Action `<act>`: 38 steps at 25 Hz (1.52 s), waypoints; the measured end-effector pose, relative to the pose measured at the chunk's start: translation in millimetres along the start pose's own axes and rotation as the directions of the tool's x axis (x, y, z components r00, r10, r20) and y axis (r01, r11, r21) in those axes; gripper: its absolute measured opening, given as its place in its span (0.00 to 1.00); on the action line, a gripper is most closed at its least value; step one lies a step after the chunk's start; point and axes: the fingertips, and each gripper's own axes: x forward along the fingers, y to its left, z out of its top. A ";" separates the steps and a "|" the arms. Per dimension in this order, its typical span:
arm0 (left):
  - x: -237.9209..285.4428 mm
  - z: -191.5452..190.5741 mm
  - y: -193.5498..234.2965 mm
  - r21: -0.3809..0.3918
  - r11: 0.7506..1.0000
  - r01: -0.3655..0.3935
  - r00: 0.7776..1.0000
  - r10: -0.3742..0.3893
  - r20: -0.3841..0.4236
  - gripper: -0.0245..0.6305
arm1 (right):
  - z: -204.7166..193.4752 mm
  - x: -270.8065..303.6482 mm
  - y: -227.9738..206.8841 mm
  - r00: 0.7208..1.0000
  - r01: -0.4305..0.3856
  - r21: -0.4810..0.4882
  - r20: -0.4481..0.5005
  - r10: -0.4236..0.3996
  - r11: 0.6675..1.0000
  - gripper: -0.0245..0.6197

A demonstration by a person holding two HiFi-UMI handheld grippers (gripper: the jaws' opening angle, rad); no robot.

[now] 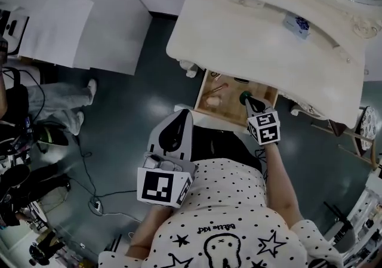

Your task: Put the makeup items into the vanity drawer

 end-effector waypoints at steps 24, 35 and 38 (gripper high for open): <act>1.0 3.2 17.2 -0.001 0.998 -0.066 0.998 0.066 -0.009 0.03 | -32.9 75.7 -1.6 0.971 -0.099 -0.056 -0.225 0.084 0.993 0.18; 12.6 9.8 14.3 0.008 1.000 0.000 1.000 0.000 -0.005 0.03 | 2.1 34.6 -0.9 0.997 -0.039 0.005 -0.064 0.039 0.999 0.08; 16.0 10.2 9.7 0.010 1.000 0.025 1.000 -0.025 -0.005 0.03 | 20.3 11.1 3.9 1.000 -0.017 0.050 0.024 0.016 0.999 0.05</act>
